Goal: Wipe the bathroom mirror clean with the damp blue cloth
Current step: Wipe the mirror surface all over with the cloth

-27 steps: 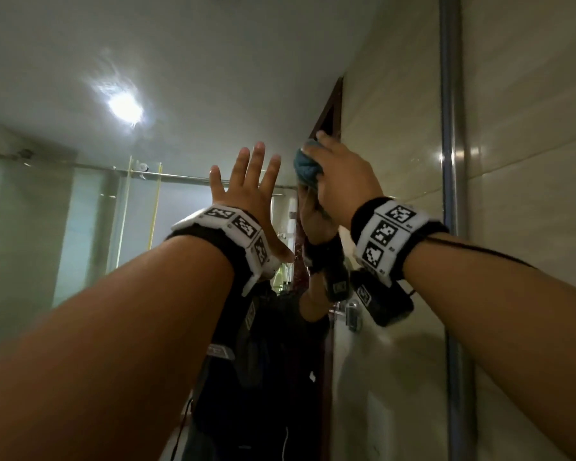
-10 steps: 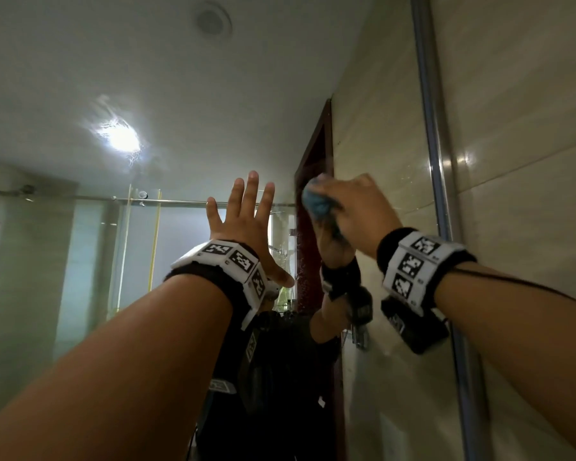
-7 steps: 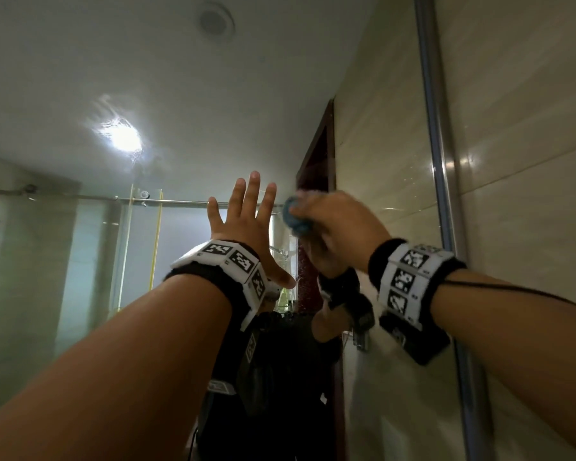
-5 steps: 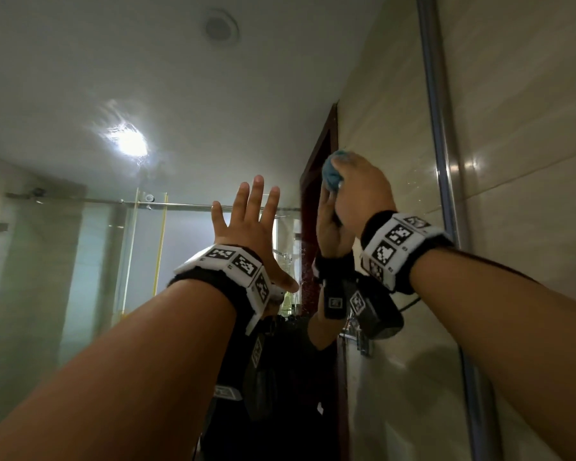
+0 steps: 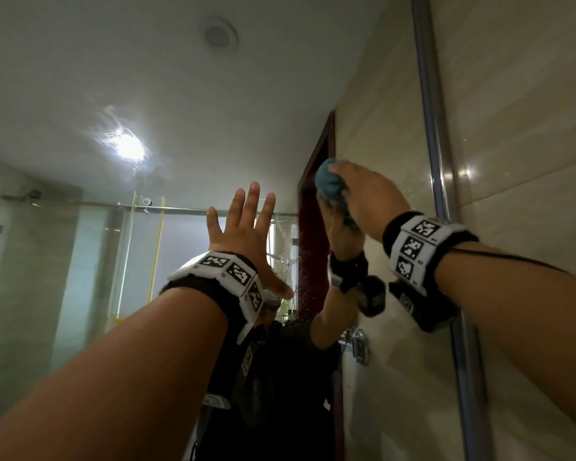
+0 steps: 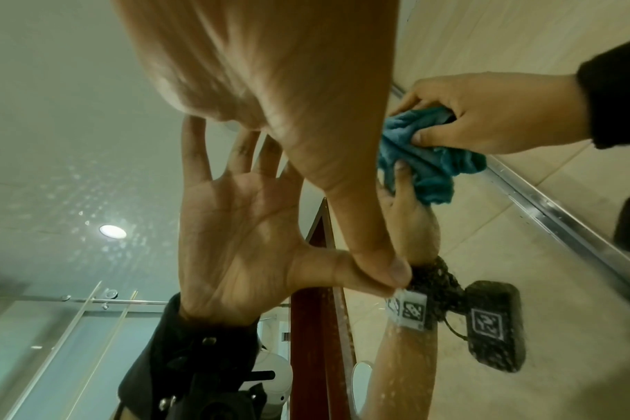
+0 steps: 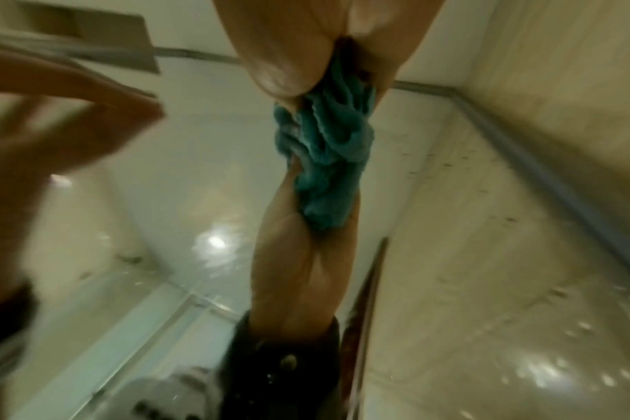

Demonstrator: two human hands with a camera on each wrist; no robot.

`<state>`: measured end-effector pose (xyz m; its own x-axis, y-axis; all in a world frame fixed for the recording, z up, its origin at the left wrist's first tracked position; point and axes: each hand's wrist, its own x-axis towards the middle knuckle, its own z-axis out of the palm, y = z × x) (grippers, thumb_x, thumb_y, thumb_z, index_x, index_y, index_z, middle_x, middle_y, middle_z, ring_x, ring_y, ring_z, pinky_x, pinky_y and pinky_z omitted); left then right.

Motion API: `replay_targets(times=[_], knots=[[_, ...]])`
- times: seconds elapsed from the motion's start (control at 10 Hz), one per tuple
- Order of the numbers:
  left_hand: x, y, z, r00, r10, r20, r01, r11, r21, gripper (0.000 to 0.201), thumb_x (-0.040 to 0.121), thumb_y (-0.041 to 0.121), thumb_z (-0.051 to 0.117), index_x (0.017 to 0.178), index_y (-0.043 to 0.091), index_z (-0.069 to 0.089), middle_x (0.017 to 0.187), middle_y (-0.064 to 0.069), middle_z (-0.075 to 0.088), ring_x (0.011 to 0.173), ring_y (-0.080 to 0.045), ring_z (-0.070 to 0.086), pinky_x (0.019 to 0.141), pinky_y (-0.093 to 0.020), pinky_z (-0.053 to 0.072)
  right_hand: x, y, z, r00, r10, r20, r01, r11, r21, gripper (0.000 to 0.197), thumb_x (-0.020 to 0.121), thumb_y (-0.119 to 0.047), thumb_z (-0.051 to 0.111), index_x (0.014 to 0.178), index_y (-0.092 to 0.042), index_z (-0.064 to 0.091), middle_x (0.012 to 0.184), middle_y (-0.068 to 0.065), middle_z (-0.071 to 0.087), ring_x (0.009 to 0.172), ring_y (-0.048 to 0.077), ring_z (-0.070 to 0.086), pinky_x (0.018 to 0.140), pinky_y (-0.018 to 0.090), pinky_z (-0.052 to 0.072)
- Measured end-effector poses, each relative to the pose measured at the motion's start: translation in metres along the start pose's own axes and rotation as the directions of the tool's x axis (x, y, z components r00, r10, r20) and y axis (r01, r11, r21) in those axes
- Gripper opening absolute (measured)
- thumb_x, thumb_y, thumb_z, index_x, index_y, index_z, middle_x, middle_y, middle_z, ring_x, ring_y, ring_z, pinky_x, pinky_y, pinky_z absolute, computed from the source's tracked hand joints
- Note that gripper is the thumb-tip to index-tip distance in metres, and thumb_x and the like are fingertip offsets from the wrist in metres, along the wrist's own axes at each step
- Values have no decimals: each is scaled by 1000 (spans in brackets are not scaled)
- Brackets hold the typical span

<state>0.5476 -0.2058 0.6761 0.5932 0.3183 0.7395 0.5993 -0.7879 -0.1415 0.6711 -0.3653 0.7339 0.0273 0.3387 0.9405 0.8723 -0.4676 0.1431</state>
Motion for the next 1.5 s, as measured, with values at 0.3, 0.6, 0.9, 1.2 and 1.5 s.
replay_targets(times=[0.3,0.6,0.9,1.2,1.5], knots=[[0,1,1,1000,-8,-17,8,1000,21,154,42,87,64,136,21,-39,146,-5,-43,139,-26,-30,113,-58,-5,-9,-36,10,983,-149,-110,155,986,54,30,91,-5,43,117,-7,56,122,12,56,112,24,51,93,23,34],[-1,0,1,1000,-3,-11,3,1000,14,154,43,84,66,136,22,-40,146,-4,-42,139,-25,-30,113,-58,-3,26,-10,5,992,75,-97,-73,997,21,38,88,-4,46,126,-3,51,130,16,51,120,32,47,100,35,36],[-2,1,0,1000,-4,-13,4,999,32,153,43,86,63,137,21,-39,147,-5,-41,140,-25,-28,113,-58,-2,-10,2,-4,963,195,-187,-199,980,-6,41,87,-4,47,125,-18,54,120,2,55,114,24,48,99,34,38],[-2,1,0,1000,-9,-29,11,999,40,154,41,87,63,138,21,-37,148,-4,-39,141,-25,-25,113,-57,0,-34,17,3,946,198,-256,-136,961,243,30,92,-4,43,115,-6,62,117,16,60,96,15,57,89,18,42],[-3,2,-2,1000,-13,-25,14,999,42,155,41,86,64,138,20,-37,148,-5,-39,141,-26,-25,114,-58,2,-46,1,27,997,-70,-44,70,998,-5,46,91,-8,39,136,-16,47,146,6,39,135,27,32,112,33,19]])
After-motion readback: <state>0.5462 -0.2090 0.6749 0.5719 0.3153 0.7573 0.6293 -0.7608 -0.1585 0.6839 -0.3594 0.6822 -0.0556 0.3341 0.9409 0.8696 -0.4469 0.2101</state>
